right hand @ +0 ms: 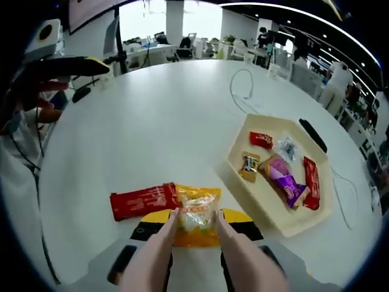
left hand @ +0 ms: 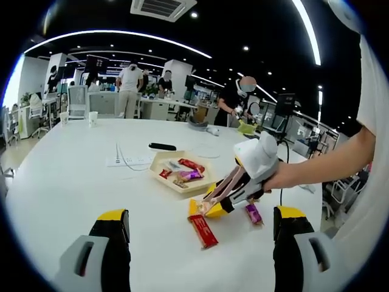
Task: Place the target food into the container with the food tongs after gripping and lifting it, then release it inside without dropping or visibly crushing the food.
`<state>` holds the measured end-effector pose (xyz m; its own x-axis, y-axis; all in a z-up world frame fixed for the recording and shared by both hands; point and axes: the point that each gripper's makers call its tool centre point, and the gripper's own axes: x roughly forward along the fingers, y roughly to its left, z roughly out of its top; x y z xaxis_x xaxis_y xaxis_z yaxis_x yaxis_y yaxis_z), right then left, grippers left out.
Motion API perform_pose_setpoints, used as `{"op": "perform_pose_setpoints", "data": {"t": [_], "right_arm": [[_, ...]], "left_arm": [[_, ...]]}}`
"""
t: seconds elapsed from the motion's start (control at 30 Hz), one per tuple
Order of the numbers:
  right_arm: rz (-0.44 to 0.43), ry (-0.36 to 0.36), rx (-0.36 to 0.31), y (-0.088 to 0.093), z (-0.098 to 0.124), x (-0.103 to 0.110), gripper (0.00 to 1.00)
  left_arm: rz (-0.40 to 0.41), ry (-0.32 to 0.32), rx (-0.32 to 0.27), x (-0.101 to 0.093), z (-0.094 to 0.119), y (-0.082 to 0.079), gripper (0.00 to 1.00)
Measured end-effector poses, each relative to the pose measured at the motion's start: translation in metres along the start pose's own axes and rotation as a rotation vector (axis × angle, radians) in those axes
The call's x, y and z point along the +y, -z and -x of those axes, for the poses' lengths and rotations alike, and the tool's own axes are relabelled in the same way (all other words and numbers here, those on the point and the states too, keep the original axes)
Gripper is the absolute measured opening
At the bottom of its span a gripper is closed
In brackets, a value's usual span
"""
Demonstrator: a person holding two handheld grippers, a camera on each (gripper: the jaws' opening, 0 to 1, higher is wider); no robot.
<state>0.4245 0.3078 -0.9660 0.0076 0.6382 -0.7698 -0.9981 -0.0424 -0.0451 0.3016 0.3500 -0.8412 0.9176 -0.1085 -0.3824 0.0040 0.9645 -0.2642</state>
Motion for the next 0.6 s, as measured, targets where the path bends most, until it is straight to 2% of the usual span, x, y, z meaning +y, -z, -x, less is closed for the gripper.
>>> {"op": "perform_pose_setpoints", "data": {"t": [0.33, 0.6], "right_arm": [[-0.033, -0.001, -0.029, 0.0008, -0.0020, -0.0043, 0.28], [-0.025, -0.017, -0.033, 0.0000, -0.0017, -0.0038, 0.27]], "left_arm": [[0.000, 0.013, 0.000, -0.0024, -0.0040, -0.0015, 0.99], [-0.002, 0.023, 0.004, -0.0072, -0.0063, -0.0004, 0.99]]}}
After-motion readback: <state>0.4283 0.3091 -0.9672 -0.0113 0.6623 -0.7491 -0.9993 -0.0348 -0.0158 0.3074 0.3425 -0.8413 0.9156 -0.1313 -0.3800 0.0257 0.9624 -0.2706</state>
